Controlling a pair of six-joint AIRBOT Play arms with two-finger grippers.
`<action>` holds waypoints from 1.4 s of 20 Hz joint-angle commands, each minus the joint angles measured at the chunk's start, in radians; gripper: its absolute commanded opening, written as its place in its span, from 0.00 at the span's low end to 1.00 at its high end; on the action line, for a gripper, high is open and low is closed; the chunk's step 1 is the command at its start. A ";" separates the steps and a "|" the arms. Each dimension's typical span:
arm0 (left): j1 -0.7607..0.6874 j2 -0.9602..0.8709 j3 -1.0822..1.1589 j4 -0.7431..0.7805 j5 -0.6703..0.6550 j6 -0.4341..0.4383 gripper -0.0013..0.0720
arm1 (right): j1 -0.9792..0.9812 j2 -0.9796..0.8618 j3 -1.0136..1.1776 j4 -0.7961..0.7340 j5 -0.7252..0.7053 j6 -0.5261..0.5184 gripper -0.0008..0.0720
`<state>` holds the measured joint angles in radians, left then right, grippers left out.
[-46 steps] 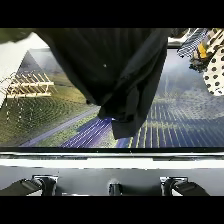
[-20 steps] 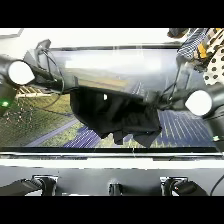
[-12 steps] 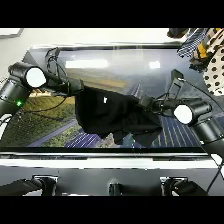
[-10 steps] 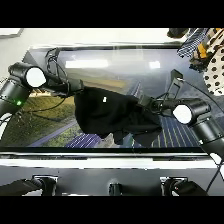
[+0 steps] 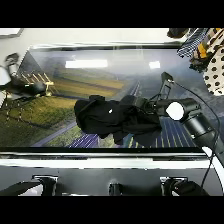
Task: Fold the clothes and pants, and hang the long-sleeved shirts on hangers.
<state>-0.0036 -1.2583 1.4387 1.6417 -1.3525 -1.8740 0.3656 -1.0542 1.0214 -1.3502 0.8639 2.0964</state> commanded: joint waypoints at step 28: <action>0.548 -0.400 -0.128 -0.234 0.307 0.696 0.73 | 0.001 -0.013 -0.001 -0.023 0.027 -0.009 0.04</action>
<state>0.5644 -1.6337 1.3109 1.3697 -1.0836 -1.1877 0.3660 -1.0664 1.0214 -1.3689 0.8806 2.0861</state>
